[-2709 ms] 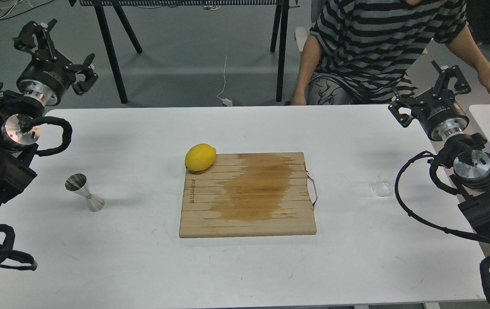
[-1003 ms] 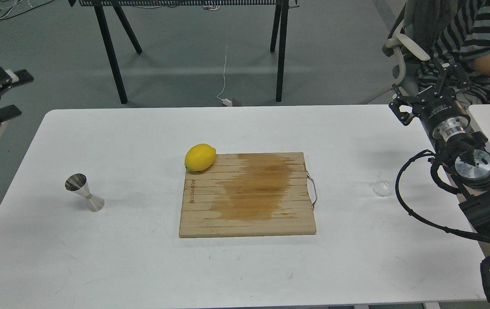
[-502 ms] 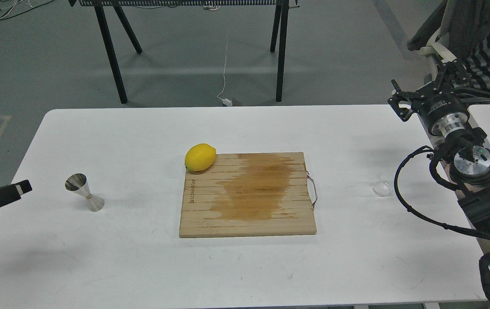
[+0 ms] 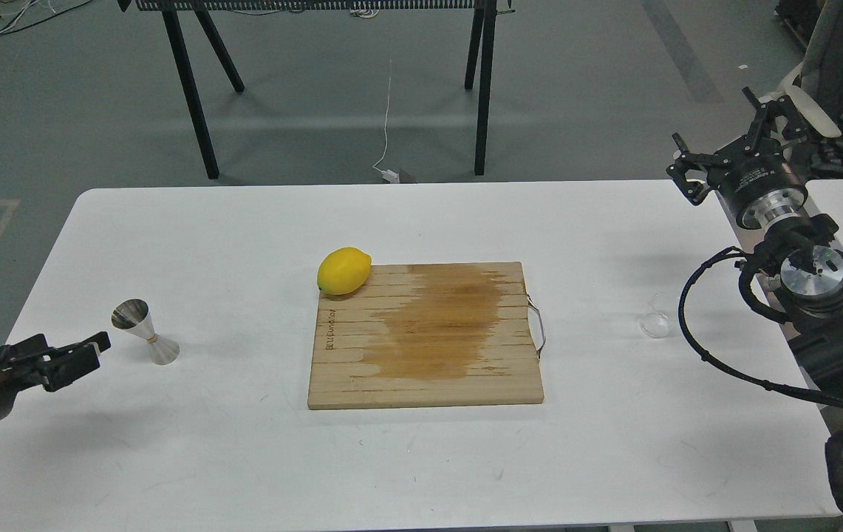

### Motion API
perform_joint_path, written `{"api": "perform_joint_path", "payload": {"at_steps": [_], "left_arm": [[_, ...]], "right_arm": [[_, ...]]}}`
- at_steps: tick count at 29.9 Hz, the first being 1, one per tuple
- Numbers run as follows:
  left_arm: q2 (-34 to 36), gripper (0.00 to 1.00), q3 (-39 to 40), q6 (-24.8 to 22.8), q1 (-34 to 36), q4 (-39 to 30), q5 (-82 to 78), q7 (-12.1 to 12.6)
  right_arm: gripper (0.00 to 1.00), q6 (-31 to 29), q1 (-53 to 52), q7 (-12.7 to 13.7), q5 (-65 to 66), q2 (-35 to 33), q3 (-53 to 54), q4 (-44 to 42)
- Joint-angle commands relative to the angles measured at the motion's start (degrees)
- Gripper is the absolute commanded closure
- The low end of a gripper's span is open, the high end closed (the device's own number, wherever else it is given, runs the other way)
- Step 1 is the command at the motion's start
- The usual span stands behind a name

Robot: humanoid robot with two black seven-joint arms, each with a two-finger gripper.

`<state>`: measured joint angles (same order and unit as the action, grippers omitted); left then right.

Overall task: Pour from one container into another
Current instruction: 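Reach the left gripper to the metal jigger and grasp it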

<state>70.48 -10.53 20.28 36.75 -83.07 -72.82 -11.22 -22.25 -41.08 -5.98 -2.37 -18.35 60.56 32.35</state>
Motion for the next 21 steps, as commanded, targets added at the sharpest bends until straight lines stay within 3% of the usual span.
{"api": "perform_joint_path", "payload": {"at_steps": [1, 14, 21], "left_arm": [[-3.3, 0.01, 0.2, 1.9, -1.7, 0.9, -0.3, 1.3], [-12.5, 0.02, 1.3, 5.6, -4.9, 8.2, 0.0, 2.8], [-18.0, 0.02, 9.9, 7.6, -11.0, 12.2, -0.3, 3.0]], "right_arm": [[0.01, 0.0, -0.1, 0.0, 0.0, -0.1, -0.1, 0.0], [0.01, 0.1, -0.5, -0.1, 0.7, 0.4, -0.4, 0.1], [0.01, 0.2, -0.7, -0.1, 0.7, 0.4, -2.5, 0.2]]}}
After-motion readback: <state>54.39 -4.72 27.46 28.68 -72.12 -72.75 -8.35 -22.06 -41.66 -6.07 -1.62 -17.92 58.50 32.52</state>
